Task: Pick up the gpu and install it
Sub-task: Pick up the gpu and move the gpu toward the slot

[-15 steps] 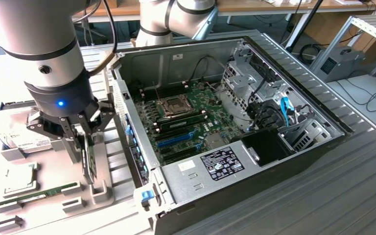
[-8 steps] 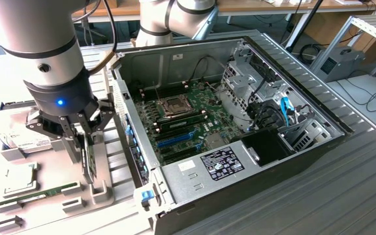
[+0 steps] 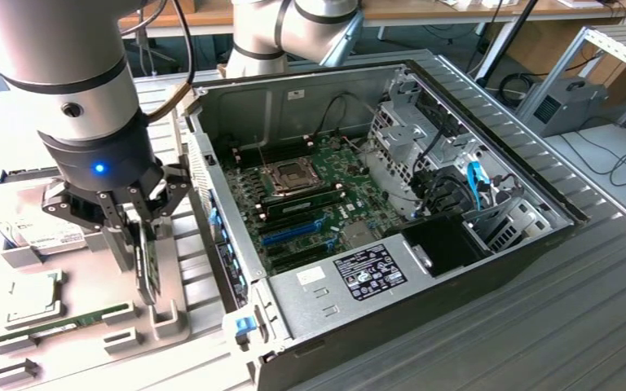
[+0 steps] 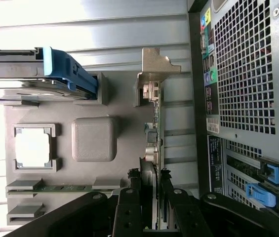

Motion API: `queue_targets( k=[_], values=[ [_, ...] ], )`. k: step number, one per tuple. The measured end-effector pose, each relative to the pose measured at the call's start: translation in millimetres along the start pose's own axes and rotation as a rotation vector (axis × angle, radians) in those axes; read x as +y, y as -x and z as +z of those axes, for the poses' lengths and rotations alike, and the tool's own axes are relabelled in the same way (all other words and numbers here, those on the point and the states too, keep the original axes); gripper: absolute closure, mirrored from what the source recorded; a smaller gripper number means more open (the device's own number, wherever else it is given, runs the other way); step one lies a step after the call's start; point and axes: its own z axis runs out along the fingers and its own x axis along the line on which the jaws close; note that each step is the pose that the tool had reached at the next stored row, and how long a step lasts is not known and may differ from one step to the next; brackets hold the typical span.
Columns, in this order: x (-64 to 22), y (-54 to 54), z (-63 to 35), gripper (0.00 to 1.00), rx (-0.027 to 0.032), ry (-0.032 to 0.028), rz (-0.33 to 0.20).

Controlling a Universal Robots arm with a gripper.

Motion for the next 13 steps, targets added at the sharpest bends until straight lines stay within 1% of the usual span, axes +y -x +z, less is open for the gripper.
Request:
queue_targets(
  k=[13],
  values=[
    [0.1,0.1,-4.8,0.74,0.0000,0.0000,0.000]
  ],
)
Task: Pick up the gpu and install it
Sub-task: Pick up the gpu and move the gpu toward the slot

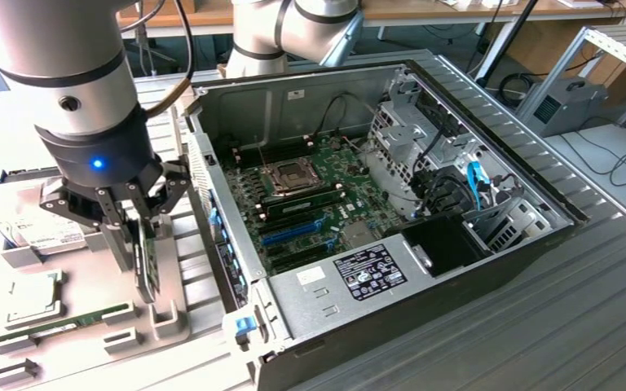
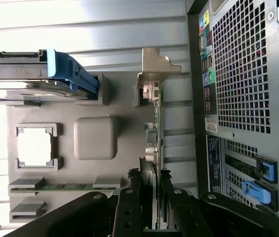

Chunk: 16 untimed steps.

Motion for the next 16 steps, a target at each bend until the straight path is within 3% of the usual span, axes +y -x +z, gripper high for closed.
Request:
queue_targets(
  k=[16],
  values=[
    [0.2,0.2,-7.6,0.74,0.0000,0.0000,0.000]
  ],
)
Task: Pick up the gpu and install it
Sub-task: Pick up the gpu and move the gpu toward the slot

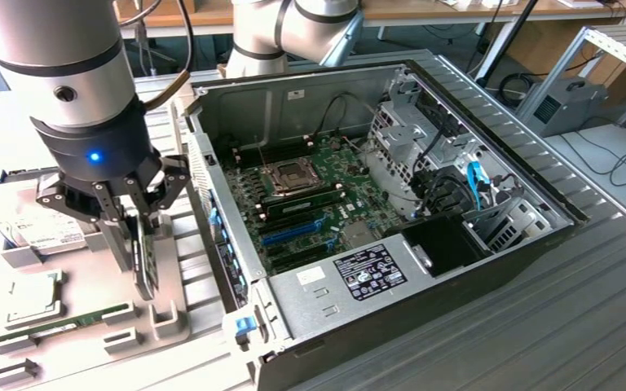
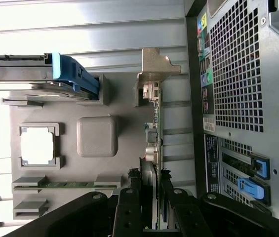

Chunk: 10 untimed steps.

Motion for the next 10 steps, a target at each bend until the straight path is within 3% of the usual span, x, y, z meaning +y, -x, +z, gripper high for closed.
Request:
queue_targets(
  k=[10],
  values=[
    [0.1,0.1,-3.6,0.74,0.0000,0.0000,0.000]
  ],
)
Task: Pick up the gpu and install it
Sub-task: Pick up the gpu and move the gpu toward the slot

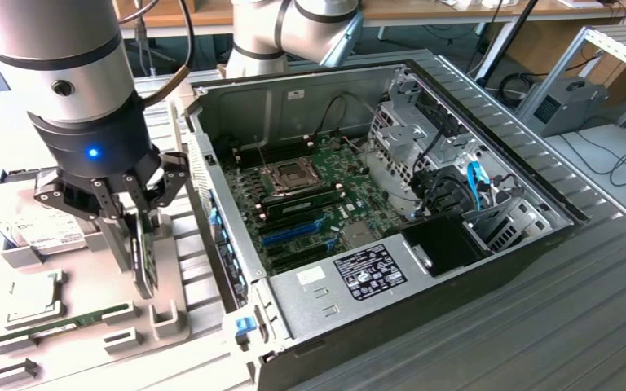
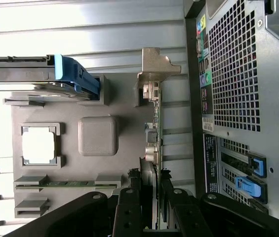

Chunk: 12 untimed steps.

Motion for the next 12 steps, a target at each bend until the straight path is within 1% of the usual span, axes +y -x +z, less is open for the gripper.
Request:
queue_targets(
  k=[12],
  values=[
    [0.1,0.1,-5.5,0.74,0.0000,0.0000,0.000]
  ],
)
